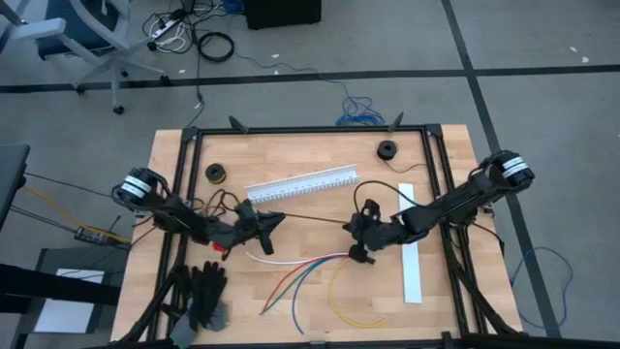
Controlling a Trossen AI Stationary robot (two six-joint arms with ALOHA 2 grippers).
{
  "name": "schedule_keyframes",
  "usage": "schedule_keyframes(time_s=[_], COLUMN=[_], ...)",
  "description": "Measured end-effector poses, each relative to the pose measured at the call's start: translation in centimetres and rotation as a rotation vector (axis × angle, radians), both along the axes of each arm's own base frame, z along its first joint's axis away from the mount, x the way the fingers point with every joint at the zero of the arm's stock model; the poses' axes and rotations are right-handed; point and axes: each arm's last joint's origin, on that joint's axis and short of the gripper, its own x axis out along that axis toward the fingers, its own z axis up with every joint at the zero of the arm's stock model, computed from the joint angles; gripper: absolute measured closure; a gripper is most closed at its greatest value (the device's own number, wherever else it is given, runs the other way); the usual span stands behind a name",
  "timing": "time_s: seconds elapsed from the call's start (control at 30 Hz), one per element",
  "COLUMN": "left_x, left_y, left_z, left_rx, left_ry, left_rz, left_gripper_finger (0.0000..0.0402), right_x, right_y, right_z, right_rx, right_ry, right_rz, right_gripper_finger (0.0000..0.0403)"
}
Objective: Ziptie cables
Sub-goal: Insert zip tie on the cable wire
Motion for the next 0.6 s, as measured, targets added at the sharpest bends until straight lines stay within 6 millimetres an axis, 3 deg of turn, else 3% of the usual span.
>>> schedule_keyframes(time_s=[0.2,0.4,0.6], left_x=[2.5,2.7,2.7], left_y=[-0.8,-0.9,-0.9], left_z=[-0.4,-0.4,-0.4], left_rx=[-0.068,-0.072,-0.058], left_ry=[-0.033,-0.037,-0.031], left_rz=[0.004,-0.005,-0.007], left_gripper_finger=[0.0392,0.0392,0.0392], right_x=[-0.5,-1.5,-0.7], right_y=[-0.2,-1.0,-1.2], right_z=[0.9,-1.1,-3.1], right_rx=[-0.044,-0.05,-0.069], right_ry=[0.015,0.22,0.278], right_rz=[0.036,0.013,0.014], right_gripper_finger=[0.0402,0.0397,0.0355])
